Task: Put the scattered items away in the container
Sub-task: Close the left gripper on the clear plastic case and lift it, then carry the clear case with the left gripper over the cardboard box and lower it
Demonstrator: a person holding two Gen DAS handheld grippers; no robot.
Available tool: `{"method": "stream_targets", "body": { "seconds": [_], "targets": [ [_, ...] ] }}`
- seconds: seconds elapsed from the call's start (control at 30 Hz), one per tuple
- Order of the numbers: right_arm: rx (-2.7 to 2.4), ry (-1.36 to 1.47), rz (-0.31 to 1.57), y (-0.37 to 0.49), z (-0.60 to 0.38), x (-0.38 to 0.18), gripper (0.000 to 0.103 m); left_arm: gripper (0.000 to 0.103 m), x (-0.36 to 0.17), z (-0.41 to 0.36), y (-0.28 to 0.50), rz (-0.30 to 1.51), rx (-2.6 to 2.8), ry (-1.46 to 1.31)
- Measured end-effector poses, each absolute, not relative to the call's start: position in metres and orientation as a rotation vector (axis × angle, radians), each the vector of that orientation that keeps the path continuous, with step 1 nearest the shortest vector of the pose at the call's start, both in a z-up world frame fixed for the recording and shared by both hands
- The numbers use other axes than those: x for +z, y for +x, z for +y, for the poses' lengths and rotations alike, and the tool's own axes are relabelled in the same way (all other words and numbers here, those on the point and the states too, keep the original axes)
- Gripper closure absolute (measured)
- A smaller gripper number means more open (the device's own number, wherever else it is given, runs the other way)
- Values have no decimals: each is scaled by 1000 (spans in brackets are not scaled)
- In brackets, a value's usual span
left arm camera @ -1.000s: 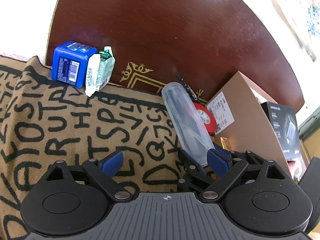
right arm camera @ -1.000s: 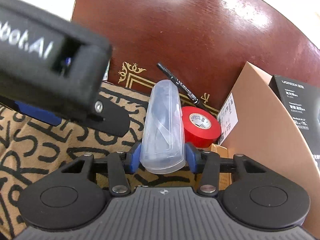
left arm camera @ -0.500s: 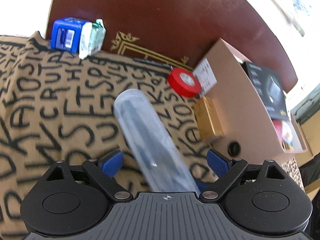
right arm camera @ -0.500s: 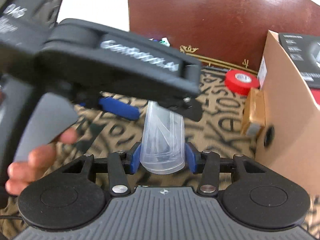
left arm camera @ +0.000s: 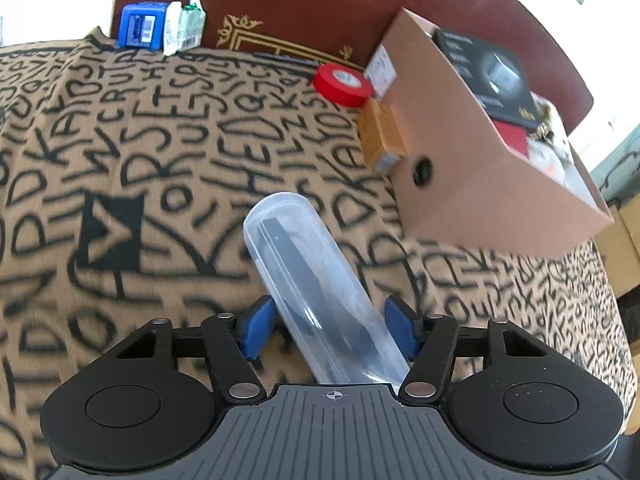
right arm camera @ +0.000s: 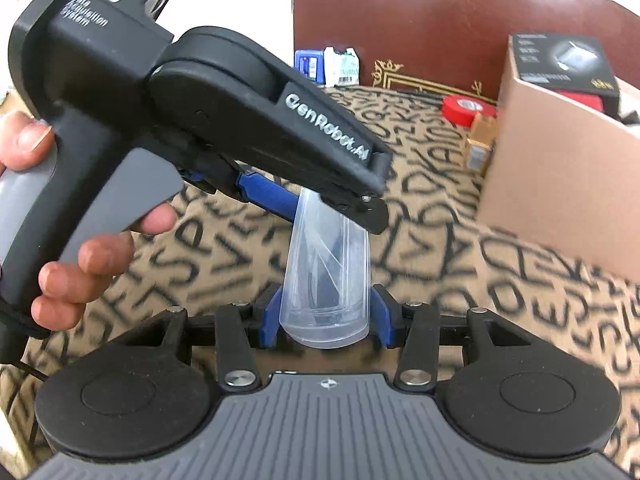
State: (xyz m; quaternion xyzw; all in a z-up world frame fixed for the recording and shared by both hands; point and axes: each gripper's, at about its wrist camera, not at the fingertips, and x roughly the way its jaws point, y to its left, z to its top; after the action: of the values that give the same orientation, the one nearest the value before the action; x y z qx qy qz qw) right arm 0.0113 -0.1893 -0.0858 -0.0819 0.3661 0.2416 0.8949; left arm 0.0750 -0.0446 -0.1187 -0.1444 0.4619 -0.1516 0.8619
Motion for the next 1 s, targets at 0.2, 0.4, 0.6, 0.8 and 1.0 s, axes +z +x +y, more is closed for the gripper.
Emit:
{"method": "stream_targets", "body": {
  "seconds": [0.2, 0.4, 0.6, 0.8, 1.0],
  "targets": [
    [505, -189, 756, -19, -204, -85, 42, 29, -117, -69, 50, 1007, -327, -277],
    [474, -156, 749, -24, -205, -83, 38, 17, -116, -80, 51, 1026, -318, -261],
    [460, -145, 729, -23, -198, -82, 38, 20, -117, -87, 52, 1021, -300, -218],
    [475, -156, 727, -20, -188, -82, 40, 21, -118, -85, 53, 1025, -295, -217],
    [468, -141, 735, -16, -183, -84, 49, 25, -119, -92, 52, 1009, -296, -161]
  ]
}}
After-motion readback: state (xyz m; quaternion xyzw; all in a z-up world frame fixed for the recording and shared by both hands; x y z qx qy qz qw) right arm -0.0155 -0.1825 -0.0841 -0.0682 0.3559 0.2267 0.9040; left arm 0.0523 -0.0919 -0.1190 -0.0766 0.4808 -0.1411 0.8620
